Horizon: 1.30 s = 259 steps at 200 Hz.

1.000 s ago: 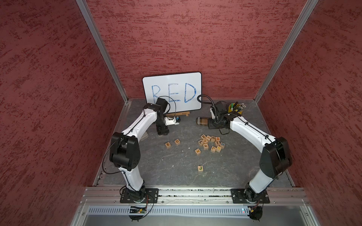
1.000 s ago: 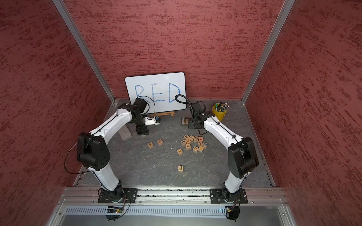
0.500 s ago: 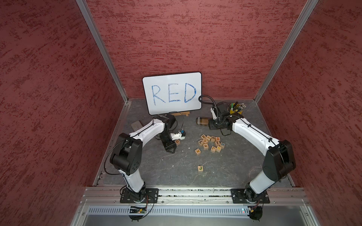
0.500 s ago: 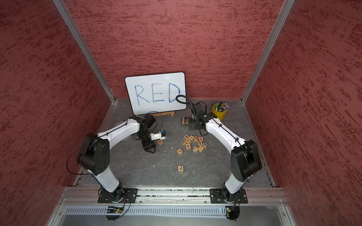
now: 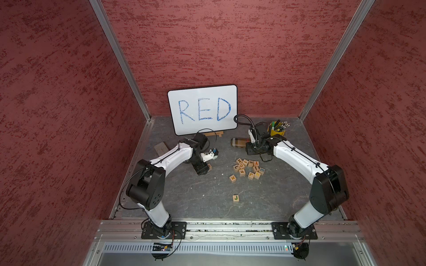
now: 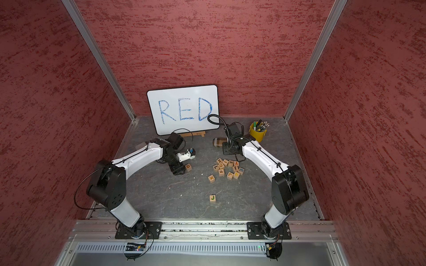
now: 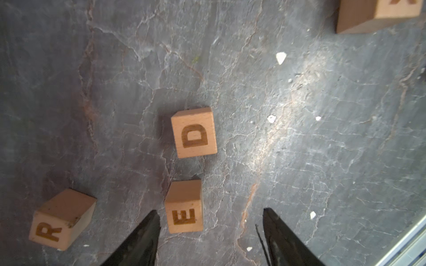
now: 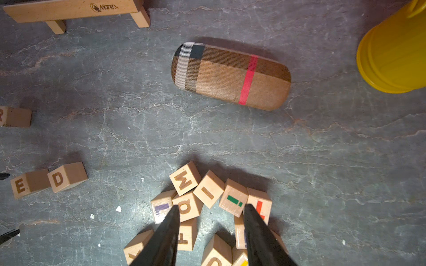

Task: Assemble the uppercase word "red" with letter blocks
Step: Pick up the letter block from the center of the board.

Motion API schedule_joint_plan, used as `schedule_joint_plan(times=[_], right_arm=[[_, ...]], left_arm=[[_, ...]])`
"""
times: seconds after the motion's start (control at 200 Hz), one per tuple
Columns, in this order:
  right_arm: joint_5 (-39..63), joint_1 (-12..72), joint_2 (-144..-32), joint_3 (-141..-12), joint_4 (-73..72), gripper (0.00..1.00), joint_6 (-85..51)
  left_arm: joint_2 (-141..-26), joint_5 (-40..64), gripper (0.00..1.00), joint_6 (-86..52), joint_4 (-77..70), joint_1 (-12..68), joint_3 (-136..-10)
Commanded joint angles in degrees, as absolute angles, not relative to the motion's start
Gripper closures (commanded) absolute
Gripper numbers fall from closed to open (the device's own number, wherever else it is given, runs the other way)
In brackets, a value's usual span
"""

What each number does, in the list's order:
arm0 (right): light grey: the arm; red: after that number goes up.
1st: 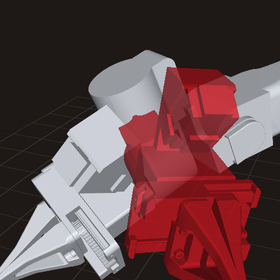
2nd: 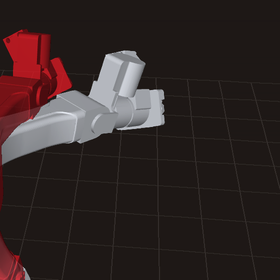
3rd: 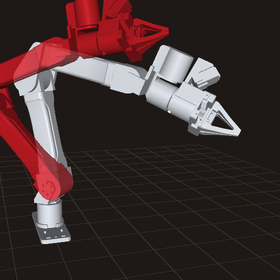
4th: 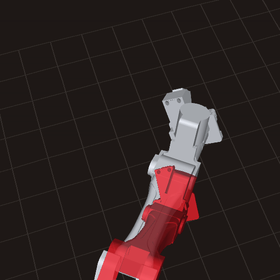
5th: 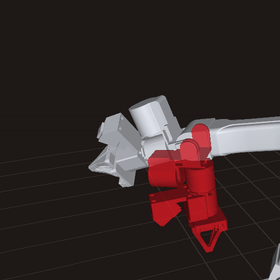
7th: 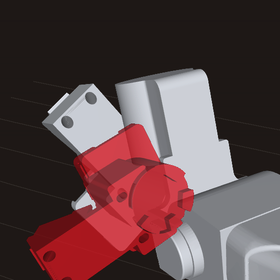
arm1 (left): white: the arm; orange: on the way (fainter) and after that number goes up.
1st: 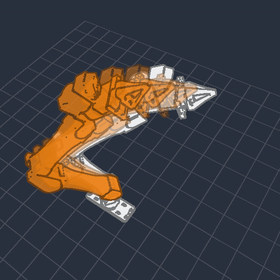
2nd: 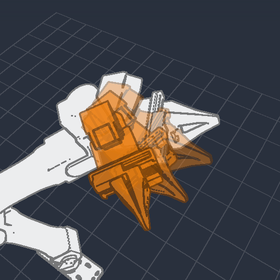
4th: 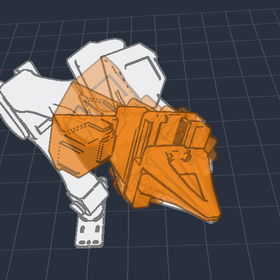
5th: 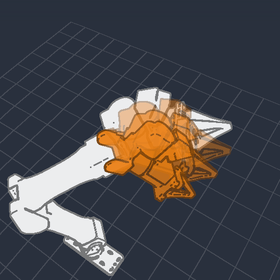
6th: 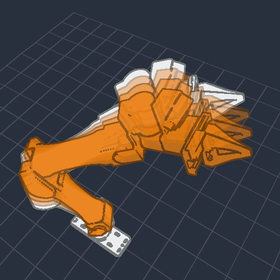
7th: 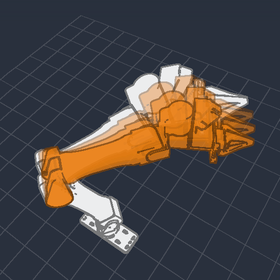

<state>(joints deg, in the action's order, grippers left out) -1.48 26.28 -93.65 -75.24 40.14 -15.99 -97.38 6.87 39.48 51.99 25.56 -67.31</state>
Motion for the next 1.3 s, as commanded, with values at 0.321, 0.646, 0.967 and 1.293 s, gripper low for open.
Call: schedule_joint_plan(times=[0.321,0.646,0.967,1.293], right_arm=[[-1.0,25.6,-92.9,-76.4,39.7,0.52,-15.4],[-0.9,25.5,-93.6,-76.5,39.7,0.53,-15.3],[-0.9,25.4,-93.4,-76.0,39.6,0.53,-15.4],[-1.0,25.3,-93.4,-75.9,39.6,0.53,-15.5]], left_arm=[[-100.8,3.9,0.31,42.1,47.9,22.9,-66.2],[-101.7,5.4,0.35,43.3,48.7,22.6,-65.6],[-103.3,5.0,0.58,44.2,48.0,22.4,-65.6],[-103.8,3.2,0.82,47.8,48.0,22.5,-67.0]])
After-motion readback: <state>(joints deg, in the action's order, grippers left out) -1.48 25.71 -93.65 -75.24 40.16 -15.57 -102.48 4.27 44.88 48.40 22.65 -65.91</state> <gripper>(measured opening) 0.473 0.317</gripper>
